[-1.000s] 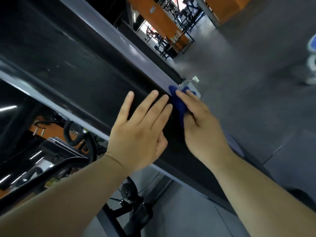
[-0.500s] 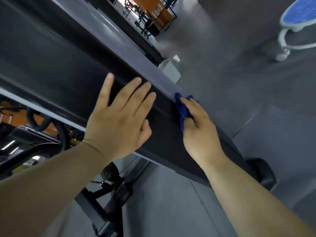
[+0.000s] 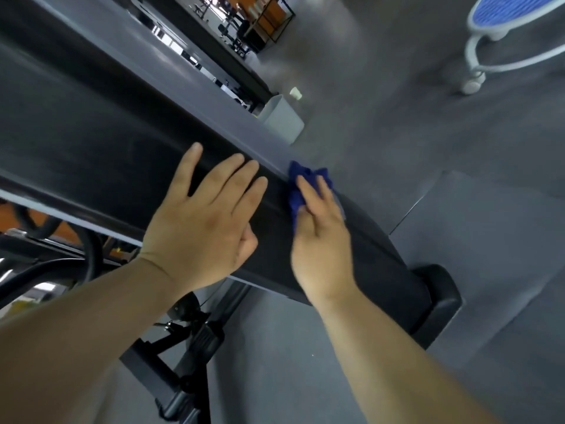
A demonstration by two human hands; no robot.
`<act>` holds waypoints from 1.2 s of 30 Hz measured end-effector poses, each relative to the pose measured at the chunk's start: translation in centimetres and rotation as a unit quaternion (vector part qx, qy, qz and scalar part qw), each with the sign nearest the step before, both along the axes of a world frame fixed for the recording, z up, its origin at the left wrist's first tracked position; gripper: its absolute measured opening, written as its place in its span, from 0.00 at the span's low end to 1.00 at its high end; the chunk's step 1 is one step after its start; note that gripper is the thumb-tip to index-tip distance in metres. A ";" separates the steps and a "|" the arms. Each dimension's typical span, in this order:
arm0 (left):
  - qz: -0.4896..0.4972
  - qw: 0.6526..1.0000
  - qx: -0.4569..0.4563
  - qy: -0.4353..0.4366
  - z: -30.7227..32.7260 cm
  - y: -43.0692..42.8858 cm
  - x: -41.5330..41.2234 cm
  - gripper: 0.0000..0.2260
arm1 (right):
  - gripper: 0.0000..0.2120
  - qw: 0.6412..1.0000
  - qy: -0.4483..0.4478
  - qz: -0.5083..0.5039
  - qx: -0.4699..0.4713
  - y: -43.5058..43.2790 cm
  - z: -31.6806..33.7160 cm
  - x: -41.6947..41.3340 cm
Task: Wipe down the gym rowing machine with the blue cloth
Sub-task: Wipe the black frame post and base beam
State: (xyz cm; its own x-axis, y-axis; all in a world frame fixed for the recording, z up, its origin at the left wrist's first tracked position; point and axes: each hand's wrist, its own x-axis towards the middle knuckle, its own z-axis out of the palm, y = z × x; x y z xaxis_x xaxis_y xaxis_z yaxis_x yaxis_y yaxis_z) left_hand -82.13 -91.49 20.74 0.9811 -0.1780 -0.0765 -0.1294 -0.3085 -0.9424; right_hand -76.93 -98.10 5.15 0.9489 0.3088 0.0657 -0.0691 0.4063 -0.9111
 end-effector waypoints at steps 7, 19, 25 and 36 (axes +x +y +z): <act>0.008 0.999 -0.022 0.028 -2.2 -0.7 0.4 0.22 | 0.18 0.992 0.095 -0.028 -0.082 -0.2 -8.2 0.3; 0.004 0.999 -0.036 0.016 -3.7 -0.7 0.4 0.22 | 0.19 0.998 0.008 -0.068 -0.009 -1.0 -3.7 -1.8; 0.009 0.997 -0.072 0.021 -6.7 -1.0 -0.2 0.23 | 0.19 0.946 0.263 0.075 -0.173 -3.4 -16.6 0.6; 0.024 0.991 -0.117 0.052 -14.8 -1.2 0.1 0.25 | 0.21 0.973 0.150 0.043 -0.171 -1.5 -18.4 2.6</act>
State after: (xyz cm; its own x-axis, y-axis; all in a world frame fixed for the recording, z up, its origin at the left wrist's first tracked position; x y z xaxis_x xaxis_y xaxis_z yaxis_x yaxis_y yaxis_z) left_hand -81.99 -92.68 5.93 0.9777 -0.1564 -0.1402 -0.2026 -0.5258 -0.8261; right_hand -74.38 -99.62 -13.25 0.8791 0.3428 -0.3311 -0.3734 0.0637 -0.9255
